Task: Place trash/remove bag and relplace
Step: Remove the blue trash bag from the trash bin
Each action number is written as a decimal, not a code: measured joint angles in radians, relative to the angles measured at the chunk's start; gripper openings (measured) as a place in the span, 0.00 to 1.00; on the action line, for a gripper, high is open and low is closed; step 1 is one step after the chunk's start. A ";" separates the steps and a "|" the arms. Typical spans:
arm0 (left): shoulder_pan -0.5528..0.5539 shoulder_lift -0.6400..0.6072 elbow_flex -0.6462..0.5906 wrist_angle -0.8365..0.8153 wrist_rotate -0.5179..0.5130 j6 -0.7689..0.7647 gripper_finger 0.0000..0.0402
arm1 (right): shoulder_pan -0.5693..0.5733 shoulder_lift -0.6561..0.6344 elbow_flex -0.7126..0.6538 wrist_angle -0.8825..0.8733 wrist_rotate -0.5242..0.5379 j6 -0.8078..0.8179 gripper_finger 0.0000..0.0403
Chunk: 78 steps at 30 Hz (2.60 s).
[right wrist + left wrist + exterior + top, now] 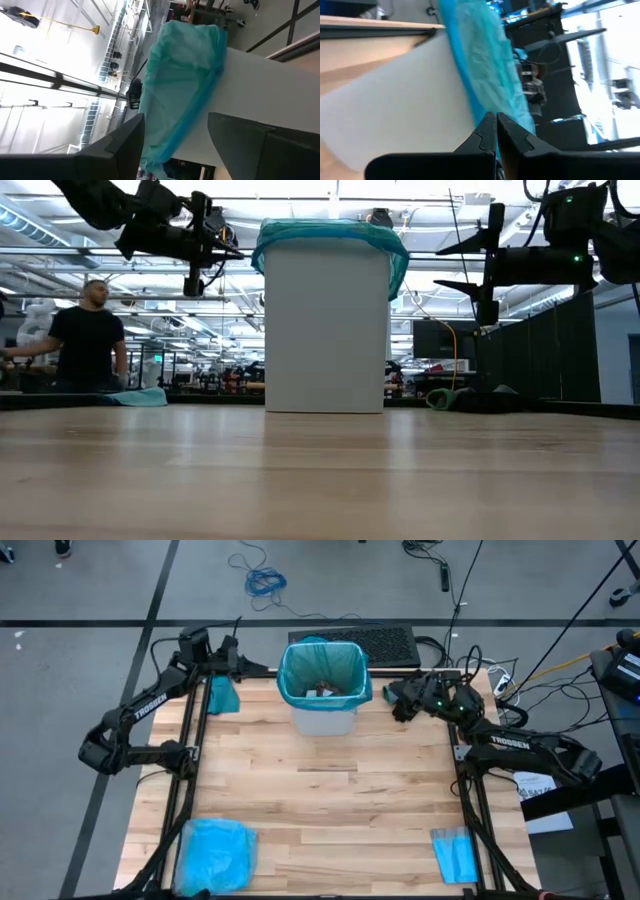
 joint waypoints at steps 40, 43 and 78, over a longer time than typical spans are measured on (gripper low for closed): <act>-0.121 -0.045 -0.003 0.200 -0.069 -0.047 0.03 | -0.213 0.323 0.792 -0.753 -0.059 -0.576 0.52; -0.143 -0.098 -0.003 0.199 -0.125 -0.012 0.03 | -0.253 0.427 0.807 -0.716 -0.154 -0.538 0.52; -0.688 0.009 -0.003 -0.153 -0.576 0.158 0.03 | -0.278 0.907 0.940 -0.489 -0.766 -0.398 0.52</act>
